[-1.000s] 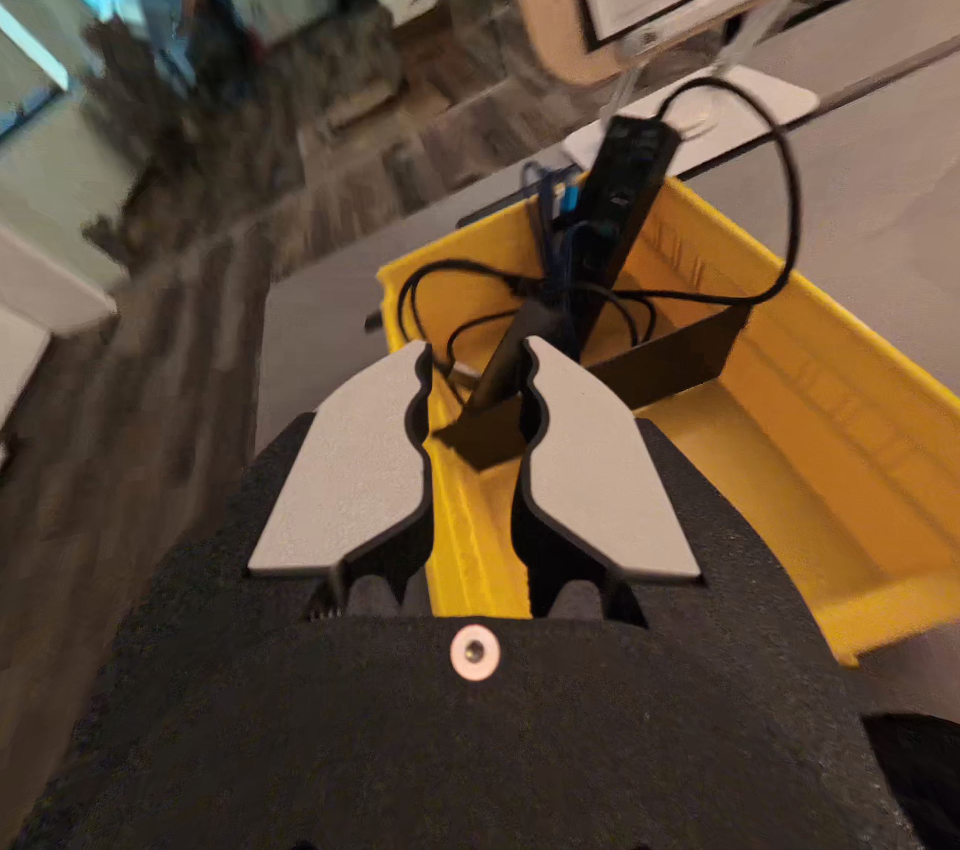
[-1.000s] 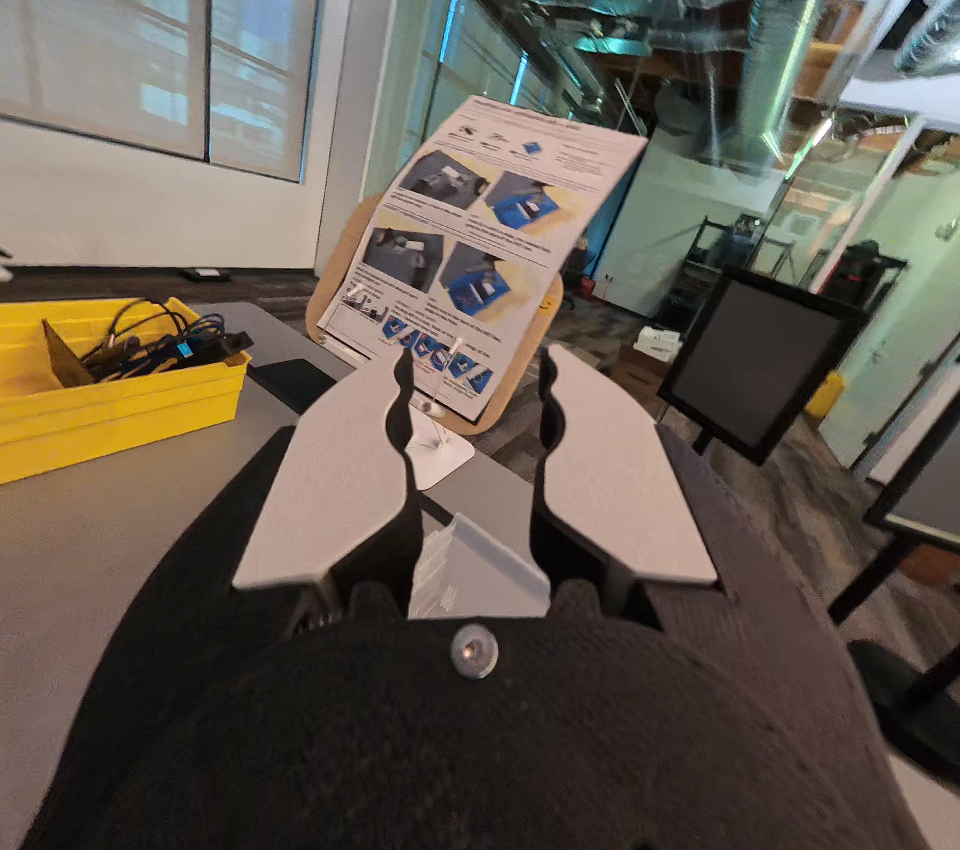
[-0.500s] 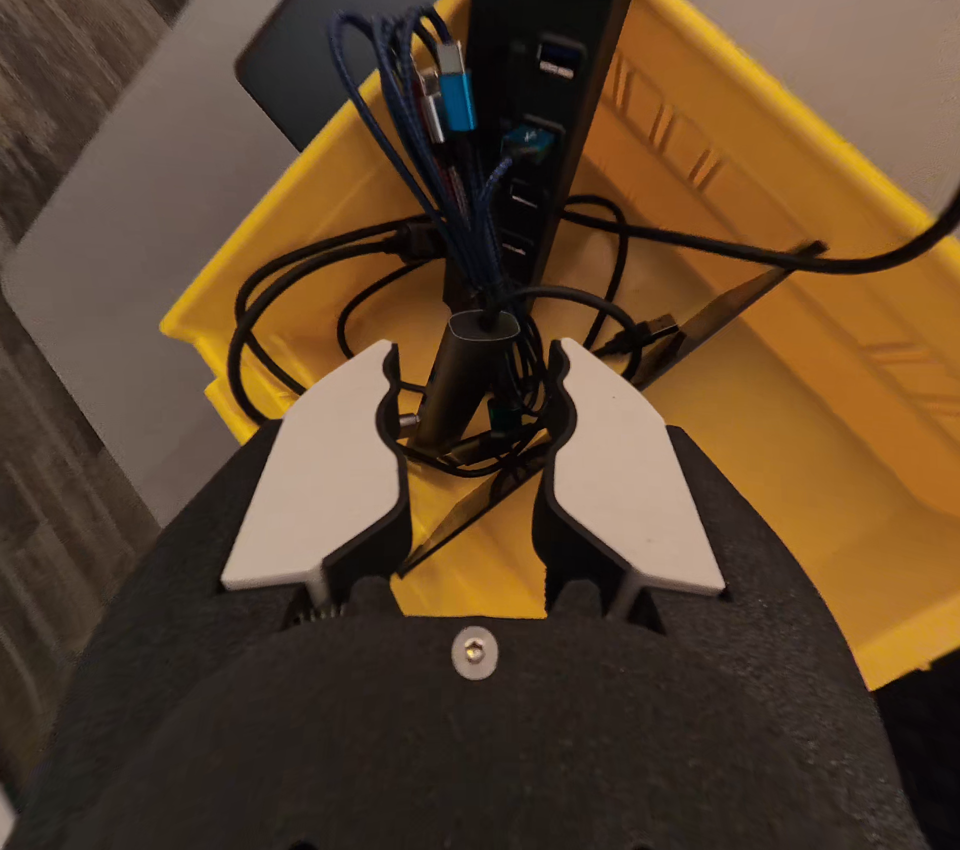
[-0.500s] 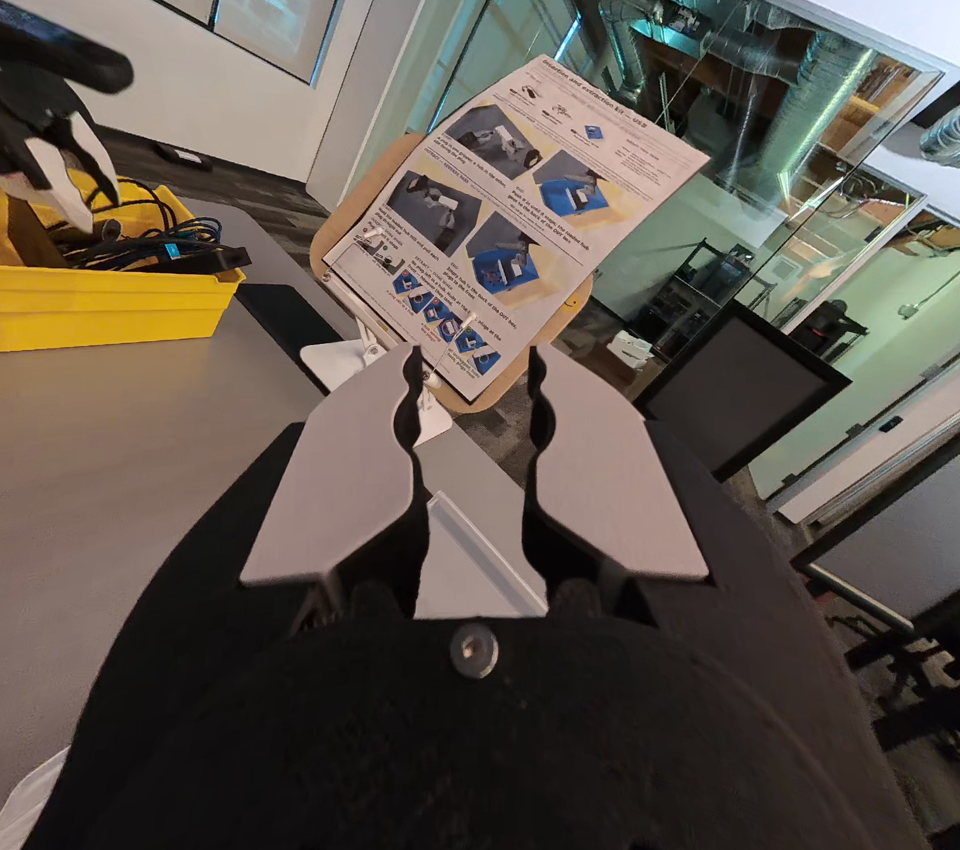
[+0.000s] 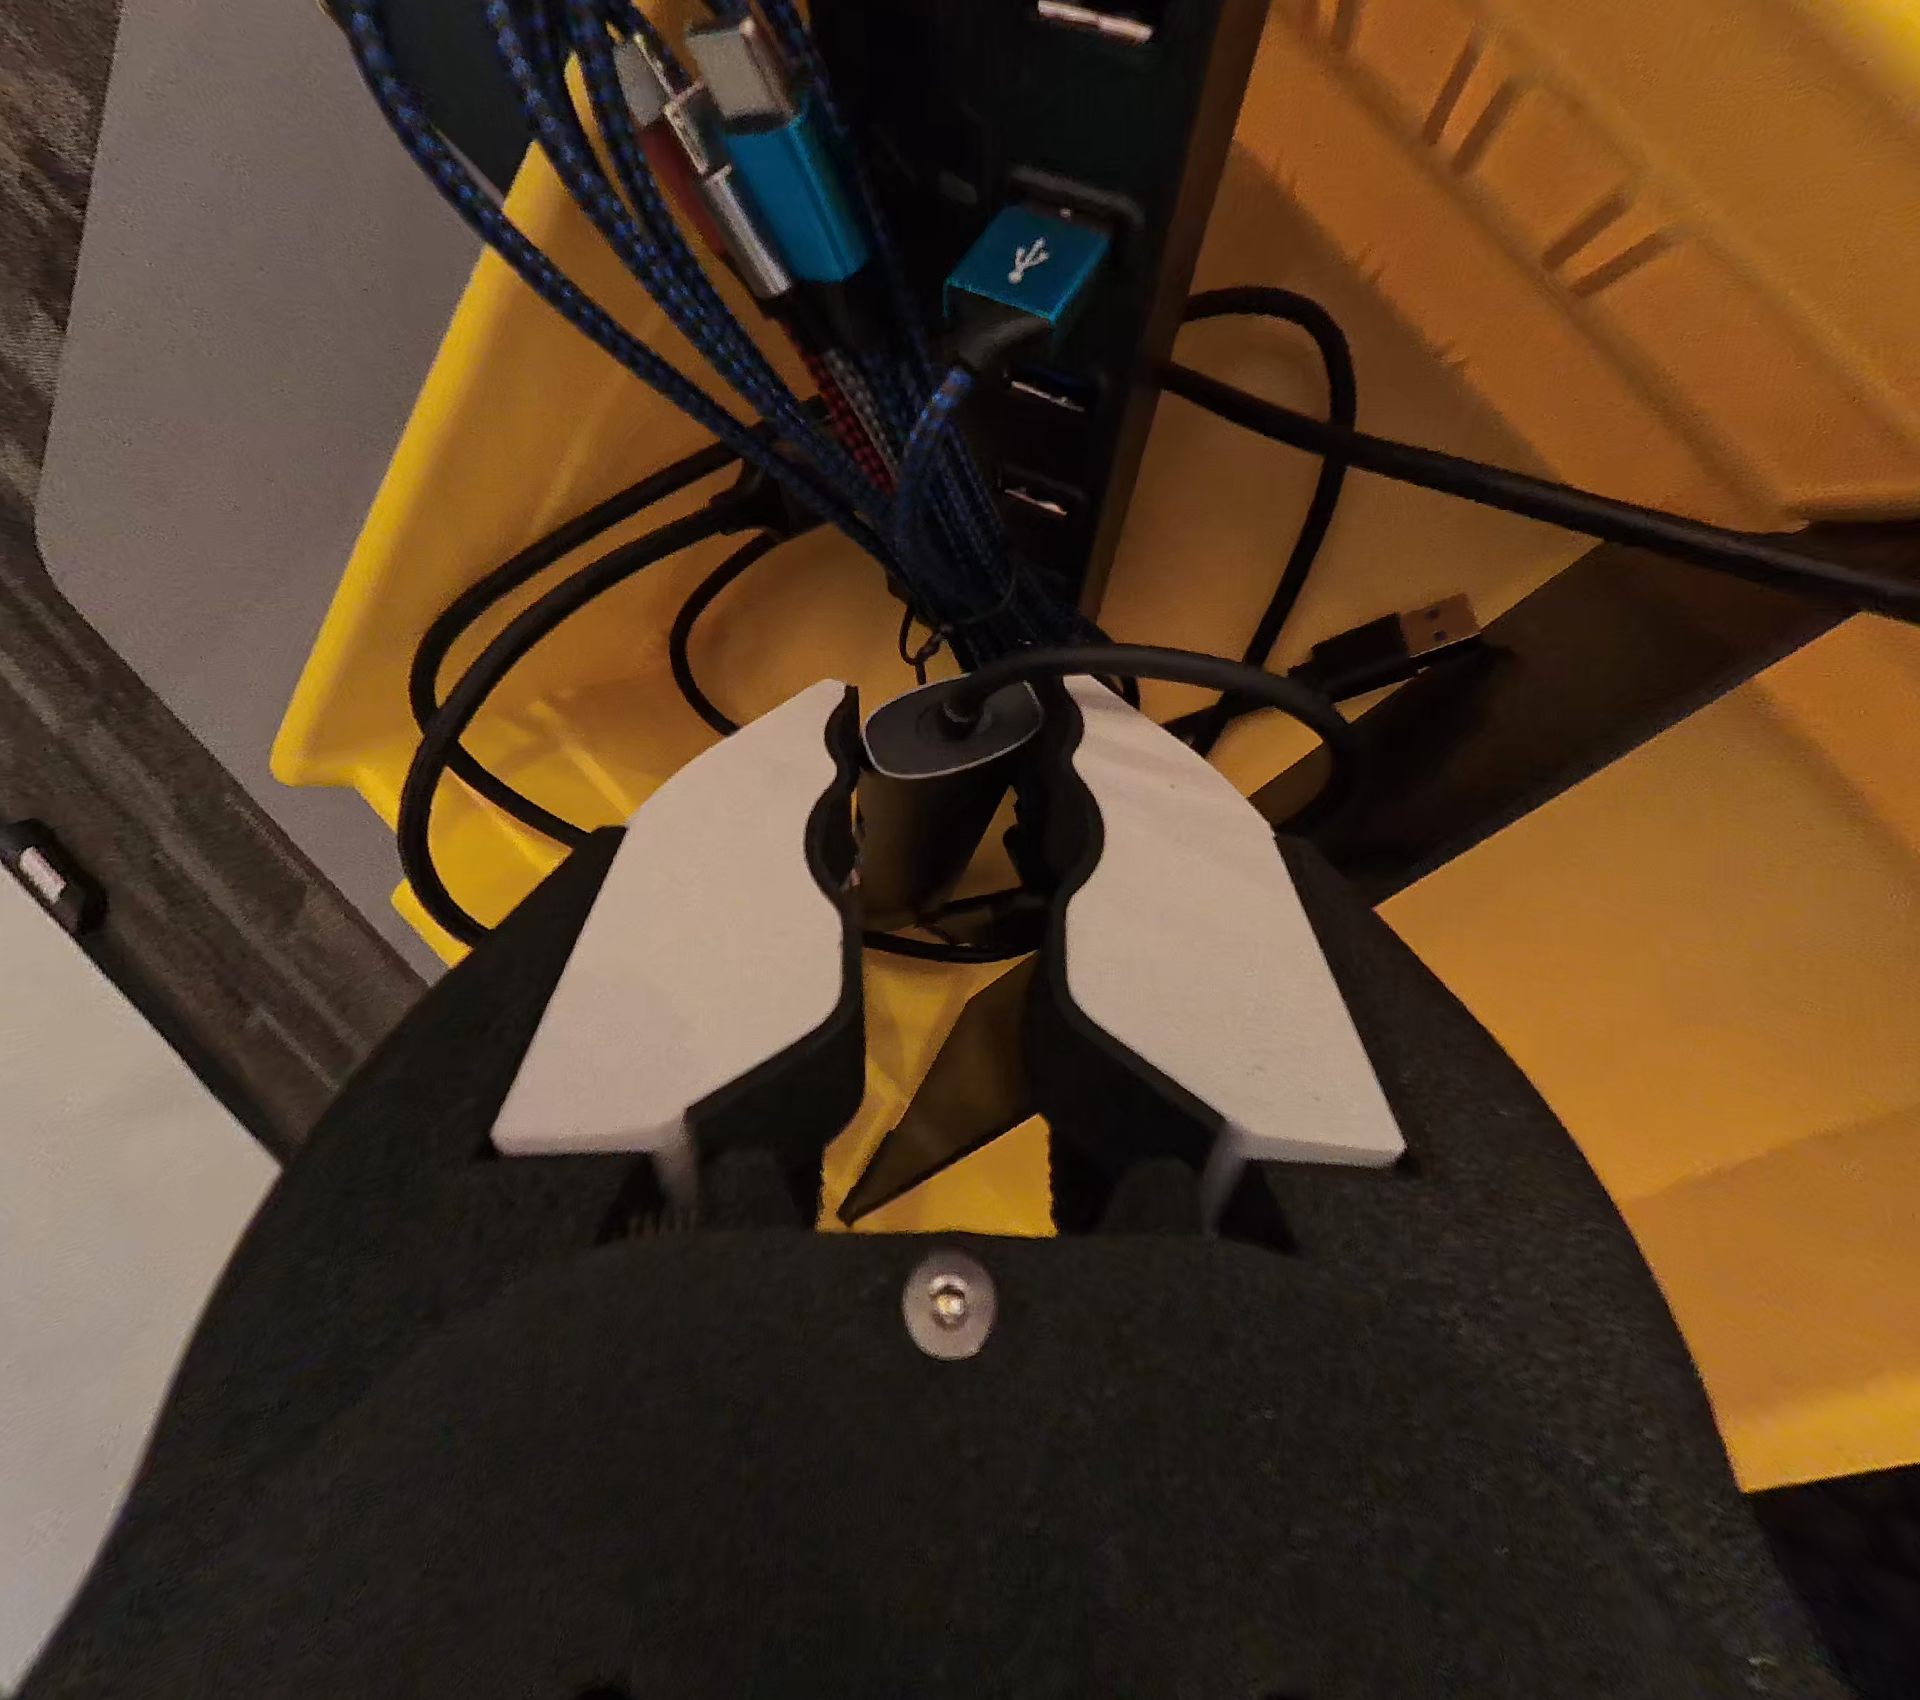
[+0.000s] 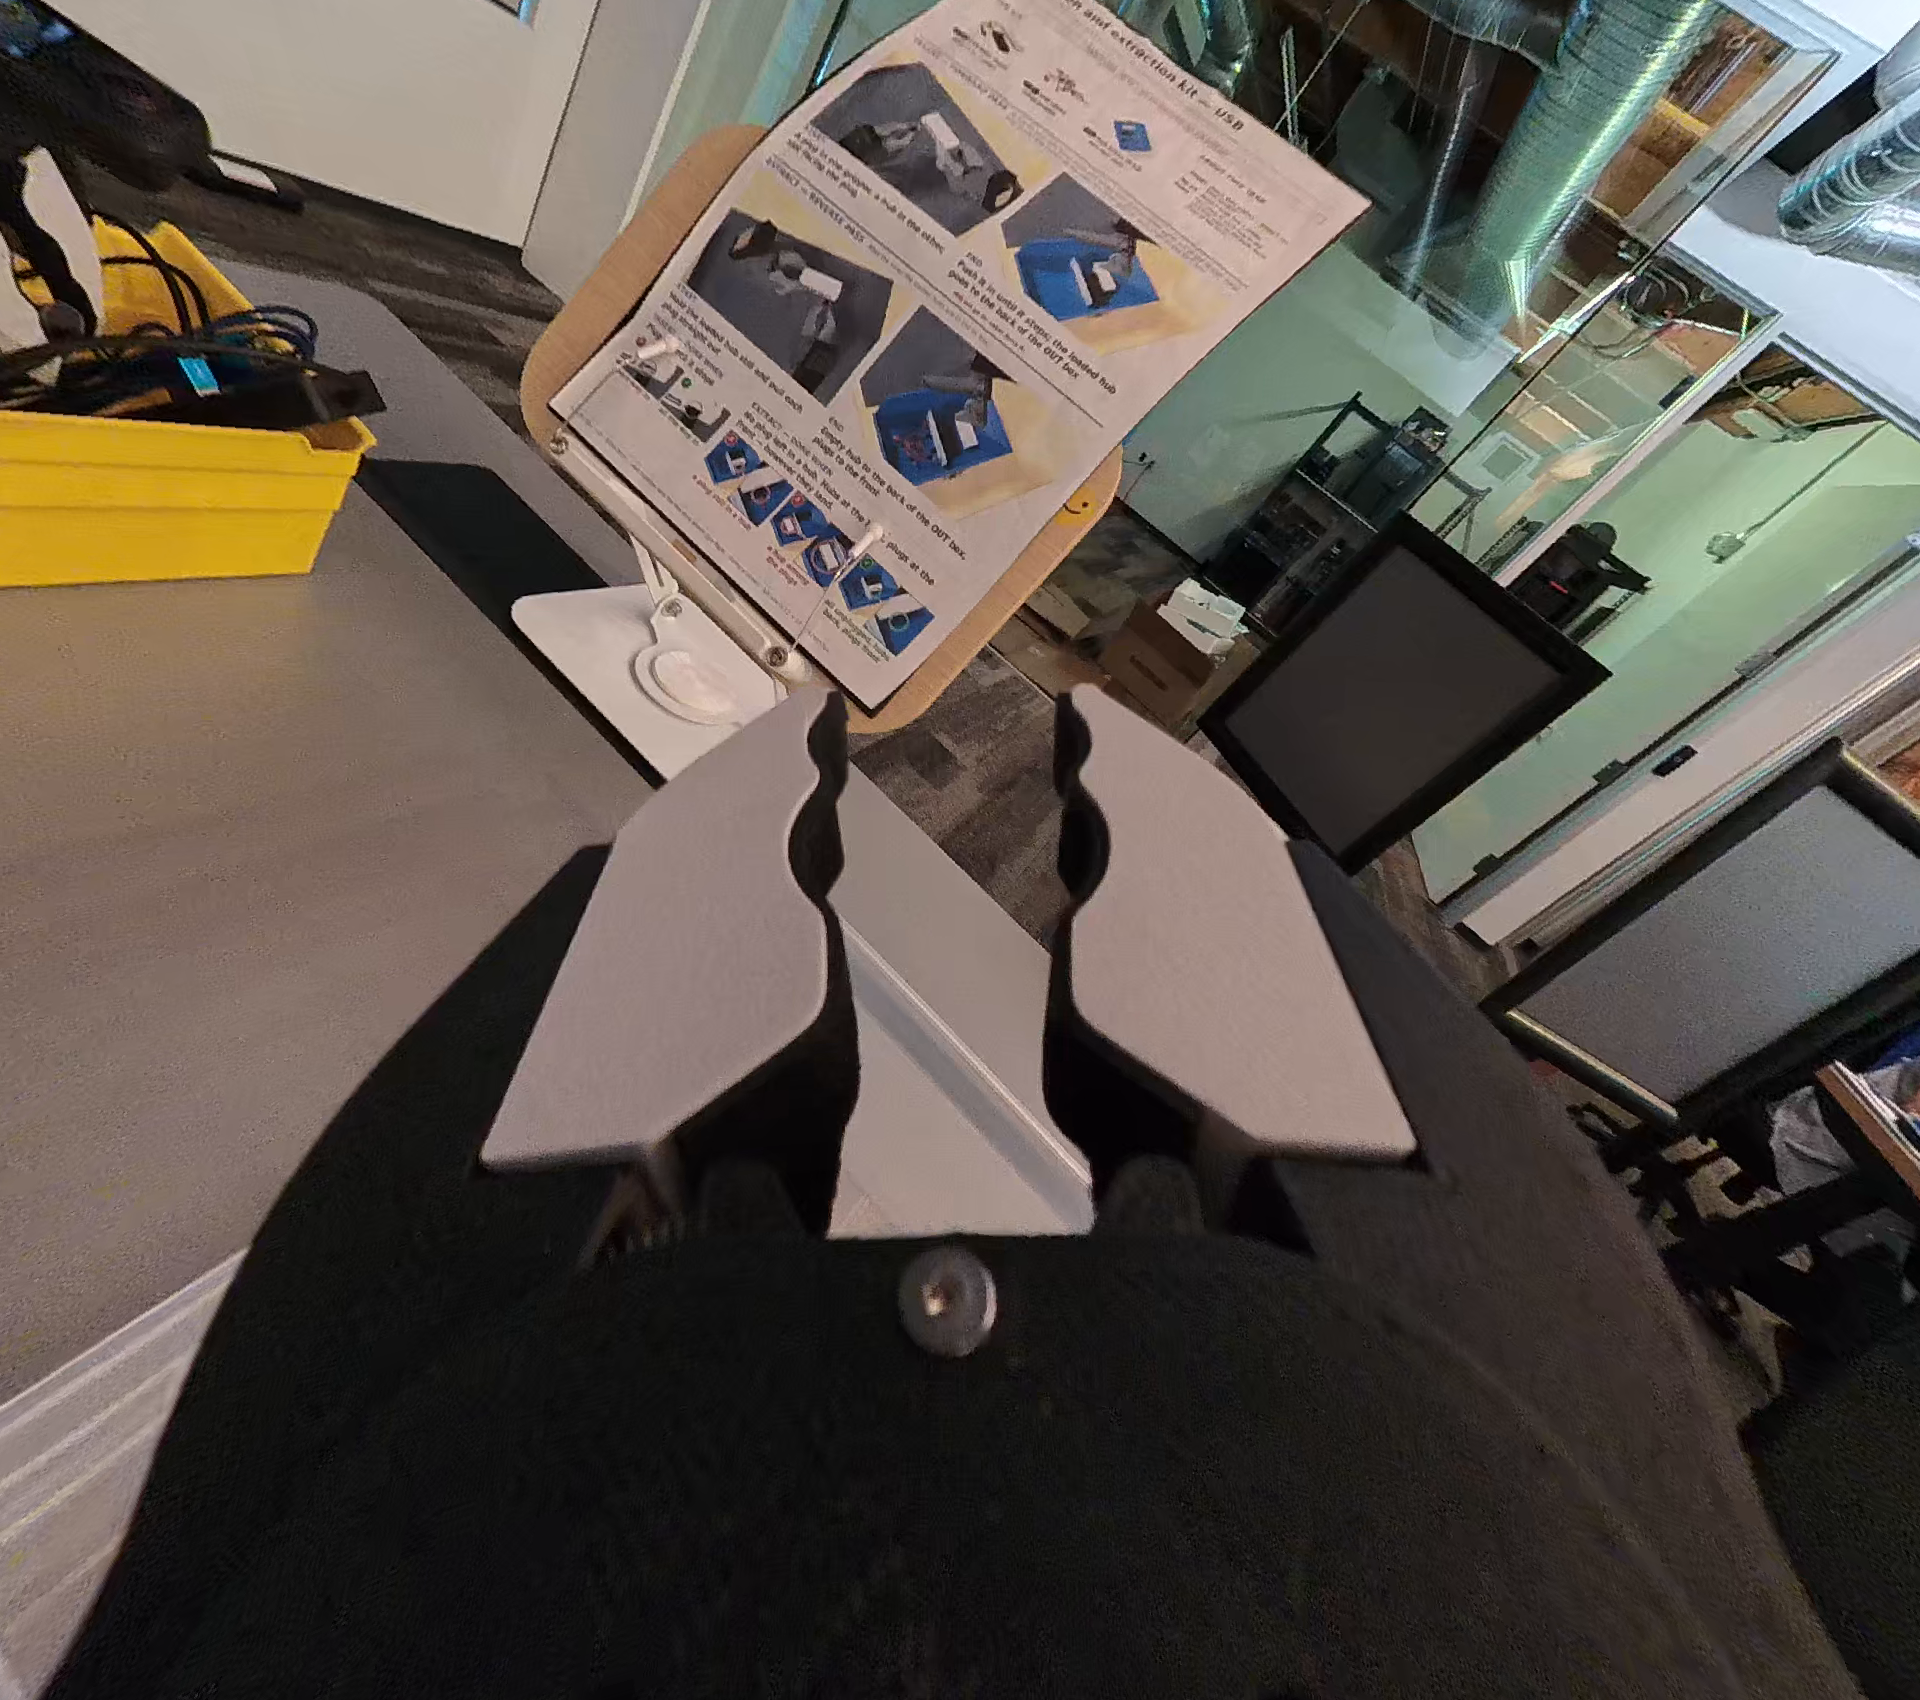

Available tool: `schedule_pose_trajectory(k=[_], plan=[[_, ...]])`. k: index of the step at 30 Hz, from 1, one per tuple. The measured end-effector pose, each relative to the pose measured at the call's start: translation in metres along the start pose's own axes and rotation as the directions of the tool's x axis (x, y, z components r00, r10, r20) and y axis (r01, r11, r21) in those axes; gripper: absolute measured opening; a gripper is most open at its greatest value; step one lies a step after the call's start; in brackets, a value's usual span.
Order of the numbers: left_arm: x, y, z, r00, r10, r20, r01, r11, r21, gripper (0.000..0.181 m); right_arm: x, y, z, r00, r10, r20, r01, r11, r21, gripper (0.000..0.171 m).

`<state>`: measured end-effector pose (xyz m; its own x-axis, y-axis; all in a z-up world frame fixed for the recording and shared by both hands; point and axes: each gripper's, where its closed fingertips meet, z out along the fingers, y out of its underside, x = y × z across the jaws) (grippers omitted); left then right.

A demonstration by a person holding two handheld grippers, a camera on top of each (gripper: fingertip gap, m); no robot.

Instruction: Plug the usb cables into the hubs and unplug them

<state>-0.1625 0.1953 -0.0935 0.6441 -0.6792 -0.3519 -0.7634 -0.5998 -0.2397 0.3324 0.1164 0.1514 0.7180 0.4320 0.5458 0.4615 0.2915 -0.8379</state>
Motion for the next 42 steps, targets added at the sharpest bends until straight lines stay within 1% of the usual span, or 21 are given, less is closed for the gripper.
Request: schedule_pose_trajectory(k=[4, 8, 11, 16, 22, 25, 28, 32, 34, 36, 38, 40, 42], plan=[[0.000, 0.000, -0.004, 1.000, -0.015, 0.011, 0.015, 1.000, 0.017, 0.032, -0.002, 0.002, 0.002, 1.000, -0.030, 0.001, 0.030, 0.999, -0.016, 0.039], [-0.001, 0.000, -0.015, 0.999, -0.045, 0.006, 0.045, 0.995, 0.086, 0.032, -0.003, 0.001, 0.003, 1.000, -0.024, 0.010, 0.024, 1.000, -0.004, 0.039], [-0.003, -0.002, -0.030, 0.997, -0.076, 0.006, 0.075, 0.986, 0.146, 0.032, -0.006, 0.003, 0.006, 0.999, -0.030, 0.018, 0.030, 0.999, -0.013, 0.039], [-0.017, -0.009, -0.075, 0.990, -0.134, 0.048, 0.112, 0.944, 0.310, 0.032, -0.014, 0.005, 0.012, 0.998, -0.048, 0.039, 0.049, 0.998, -0.031, 0.039], [-0.012, -0.027, -0.143, 0.984, -0.175, -0.031, 0.165, 0.833, 0.529, 0.031, -0.028, 0.007, 0.024, 0.995, -0.061, 0.081, 0.064, 0.997, -0.041, 0.039], [-0.003, -0.039, -0.172, 0.985, -0.166, -0.055, 0.166, 0.786, 0.596, 0.031, -0.038, 0.009, 0.032, 0.991, -0.070, 0.112, 0.077, 0.996, -0.055, 0.039], [0.011, -0.052, -0.193, 0.989, -0.139, -0.043, 0.136, 0.776, 0.616, 0.031, -0.058, 0.001, 0.040, 0.983, -0.061, 0.173, 0.067, 0.997, -0.029, 0.039], [0.042, -0.079, -0.215, 0.997, -0.071, -0.034, 0.075, 0.759, 0.647, 0.031, -0.109, -0.030, 0.047, 0.936, -0.019, 0.350, -0.009, 0.997, 0.077, 0.039], [0.060, -0.094, -0.222, 0.999, -0.034, -0.018, 0.037, 0.753, 0.657, 0.031, -0.139, -0.047, 0.047, 0.892, 0.006, 0.452, -0.067, 0.990, 0.120, 0.039], [0.077, -0.106, -0.222, 1.000, 0.003, 0.026, -0.019, 0.764, 0.645, 0.031, -0.168, -0.067, 0.044, 0.830, 0.054, 0.556, -0.163, 0.975, 0.148, 0.040], [0.093, -0.117, -0.219, 0.998, 0.032, 0.060, -0.063, 0.772, 0.633, 0.031, -0.193, -0.084, 0.042, 0.758, 0.124, 0.640, -0.278, 0.949, 0.147, 0.041], [0.110, -0.127, -0.214, 0.996, 0.054, 0.073, -0.088, 0.780, 0.620, 0.031, -0.212, -0.095, 0.044, 0.704, 0.203, 0.681, -0.369, 0.923, 0.106, 0.041], [0.127, -0.137, -0.208, 0.995, 0.069, 0.066, -0.095, 0.782, 0.617, 0.031, -0.222, -0.093, 0.053, 0.700, 0.274, 0.659, -0.404, 0.913, 0.050, 0.041]])
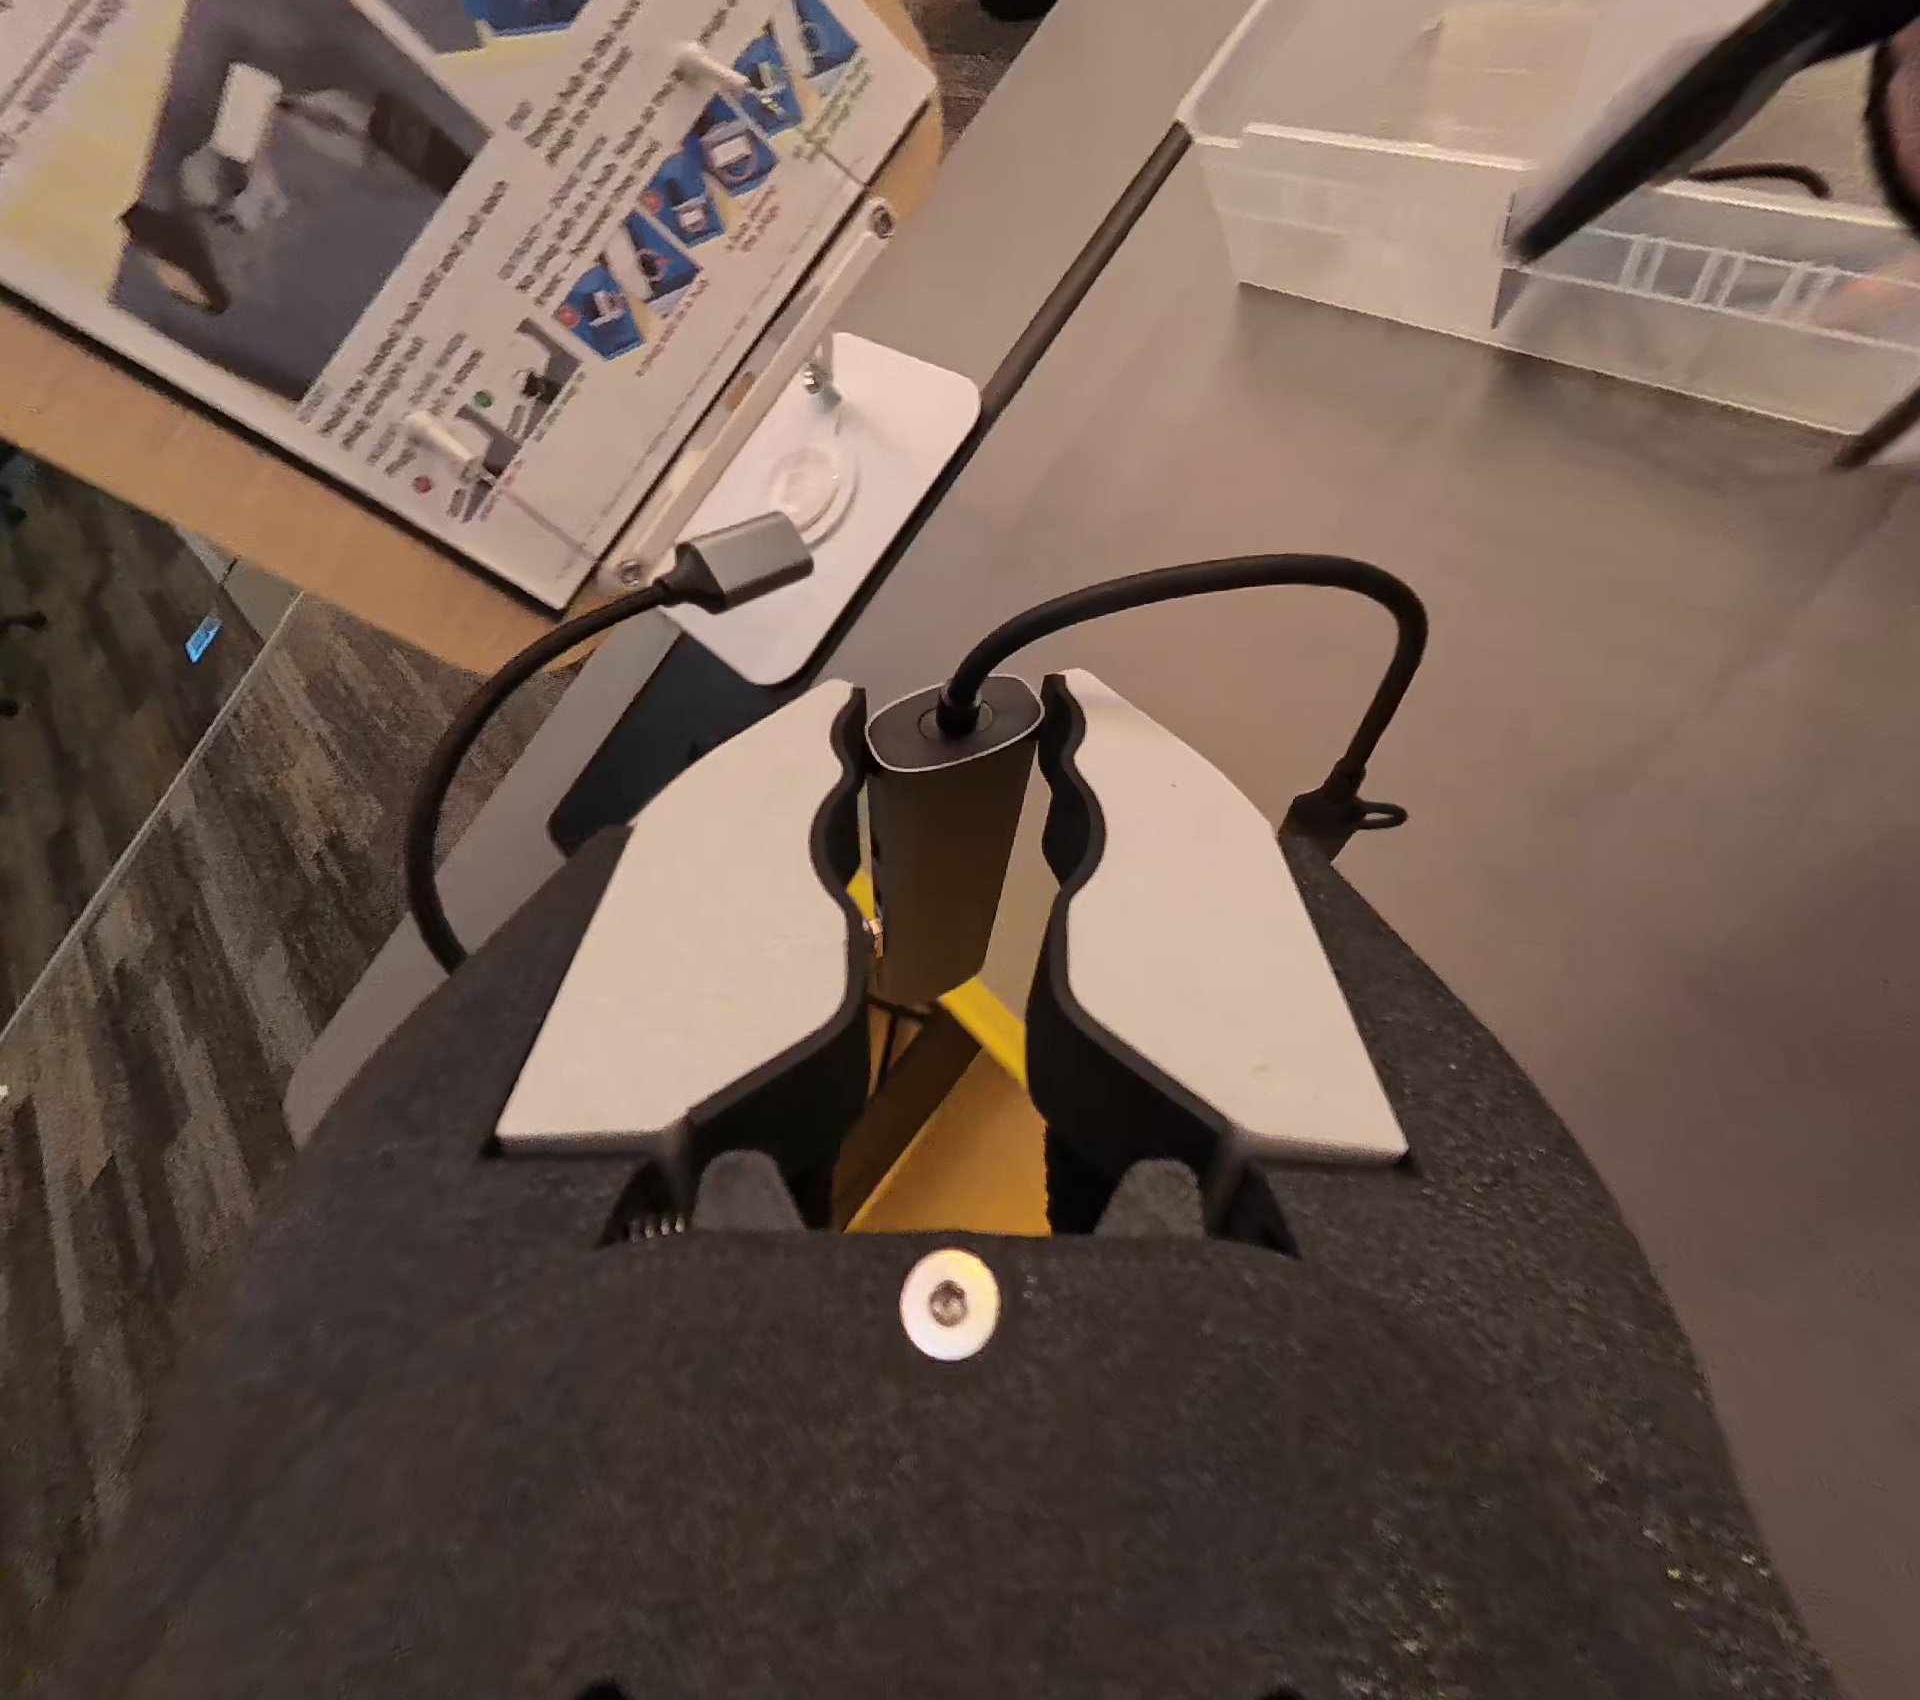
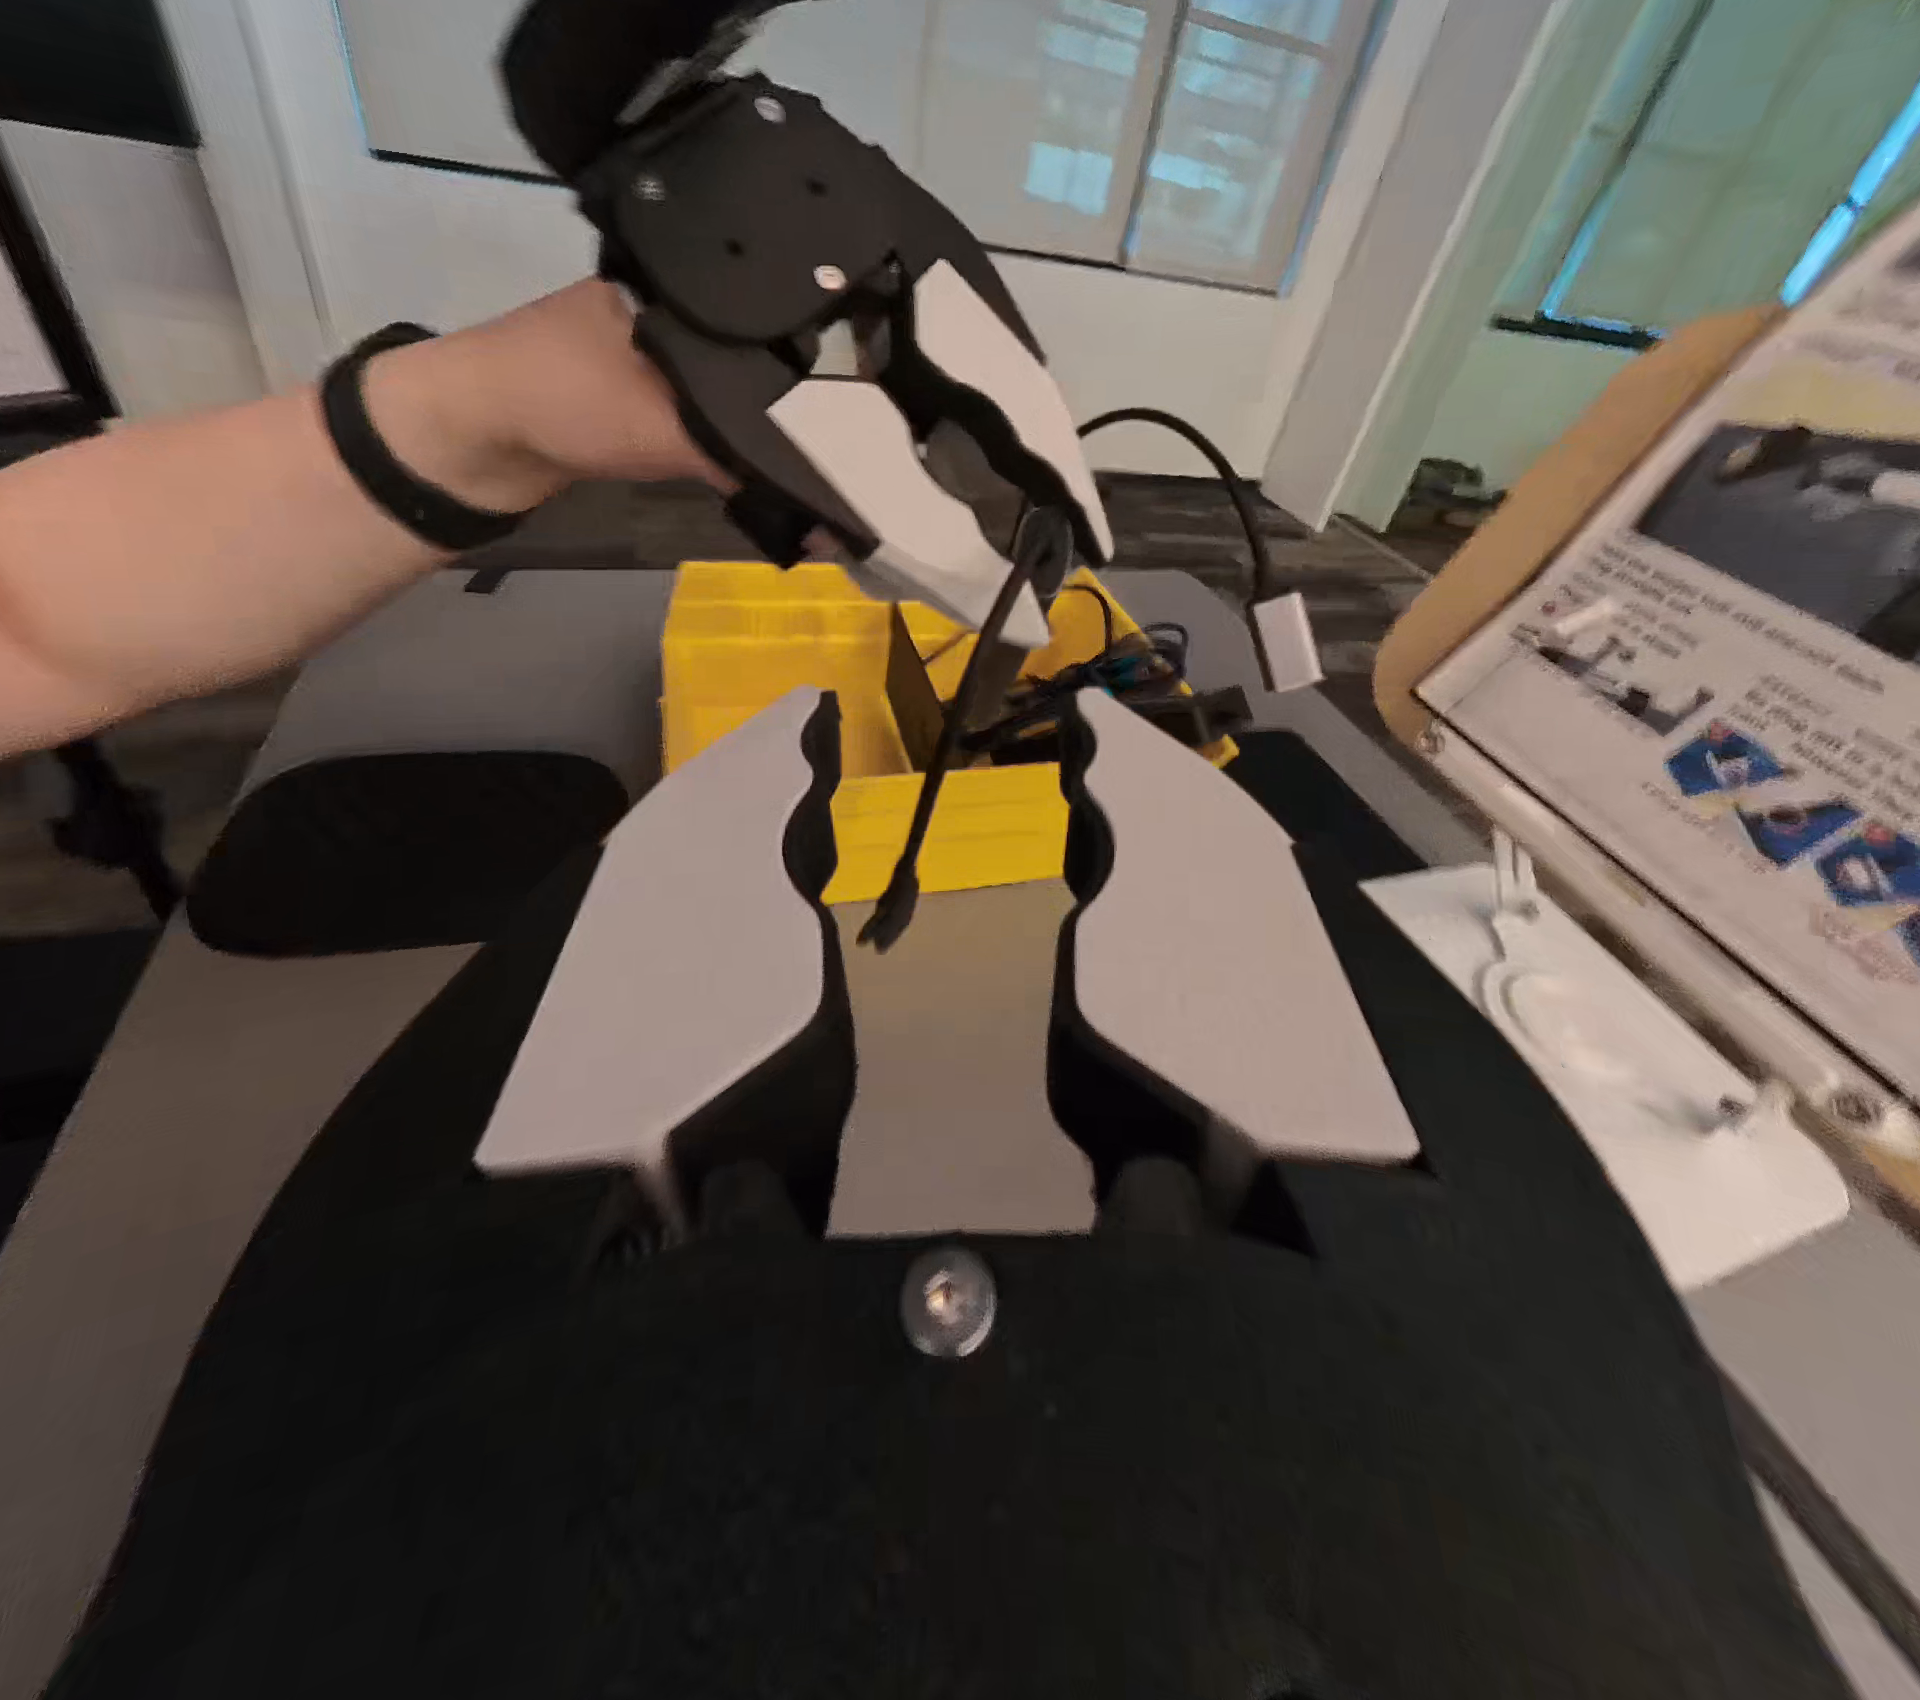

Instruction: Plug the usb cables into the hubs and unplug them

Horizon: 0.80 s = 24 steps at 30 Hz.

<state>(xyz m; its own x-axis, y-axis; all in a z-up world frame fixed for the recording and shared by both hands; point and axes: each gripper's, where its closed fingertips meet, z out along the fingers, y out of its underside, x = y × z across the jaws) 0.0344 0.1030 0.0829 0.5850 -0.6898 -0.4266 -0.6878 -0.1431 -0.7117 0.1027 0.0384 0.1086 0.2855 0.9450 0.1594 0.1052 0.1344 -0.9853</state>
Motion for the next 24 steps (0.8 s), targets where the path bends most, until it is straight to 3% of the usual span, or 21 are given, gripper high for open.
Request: schedule_pose_trajectory(k=[4, 11, 14, 24], plan=[[0.033, -0.003, 0.022, 0.999, 0.049, -0.016, -0.050, 0.998, -0.037, 0.031, 0.018, 0.032, 0.010, 0.991, 0.010, -0.136, -0.034, 0.985, -0.171, 0.041], [0.069, -0.008, 0.051, 0.996, 0.056, -0.070, -0.060, 0.997, -0.046, 0.031, 0.033, 0.056, 0.008, 0.978, 0.086, -0.189, -0.135, 0.955, -0.264, 0.023], [0.075, -0.009, 0.056, 0.995, 0.075, -0.063, -0.078, 0.996, -0.046, 0.031, 0.029, 0.063, 0.008, 0.979, 0.154, -0.136, -0.188, 0.939, -0.287, 0.008], [0.088, -0.010, 0.061, 0.989, 0.129, -0.074, -0.132, 0.990, -0.045, 0.031, 0.030, 0.075, 0.005, 0.976, 0.199, -0.083, -0.215, 0.912, -0.349, 0.005]])
